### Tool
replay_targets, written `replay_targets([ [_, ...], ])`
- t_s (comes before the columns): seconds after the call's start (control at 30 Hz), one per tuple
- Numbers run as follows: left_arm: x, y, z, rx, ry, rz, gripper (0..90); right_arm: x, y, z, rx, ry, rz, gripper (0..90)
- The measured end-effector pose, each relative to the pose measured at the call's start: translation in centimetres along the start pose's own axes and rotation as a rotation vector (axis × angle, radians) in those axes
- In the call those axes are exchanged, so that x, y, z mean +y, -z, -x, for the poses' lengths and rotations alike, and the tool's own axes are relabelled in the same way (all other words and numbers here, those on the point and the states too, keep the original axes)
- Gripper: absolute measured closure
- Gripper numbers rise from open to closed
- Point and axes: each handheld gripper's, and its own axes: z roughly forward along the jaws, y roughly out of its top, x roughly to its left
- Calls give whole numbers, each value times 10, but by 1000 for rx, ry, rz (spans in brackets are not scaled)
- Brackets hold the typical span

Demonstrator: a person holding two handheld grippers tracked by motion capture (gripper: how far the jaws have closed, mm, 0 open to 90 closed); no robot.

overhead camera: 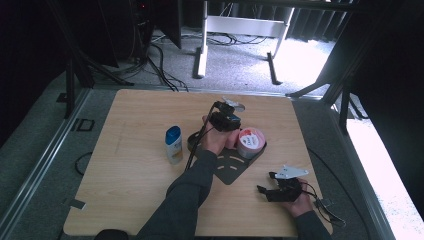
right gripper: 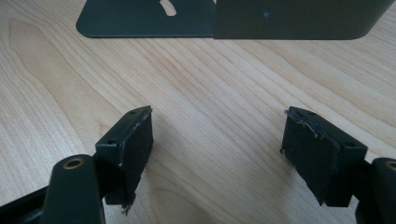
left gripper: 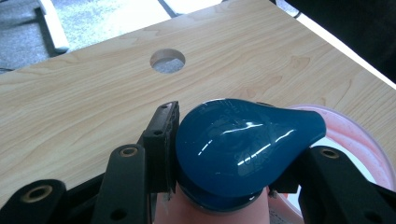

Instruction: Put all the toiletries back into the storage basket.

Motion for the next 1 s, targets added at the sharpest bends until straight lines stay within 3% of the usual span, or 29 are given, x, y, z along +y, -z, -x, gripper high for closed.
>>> replay_targets([
  [0.77,-3,-1,6,24,-22,-1,515,0,0,0,1,1,0,245],
  [1.0,-7,-1,4,6,-22,-11,442,0,0,0,1,2,-1,245],
])
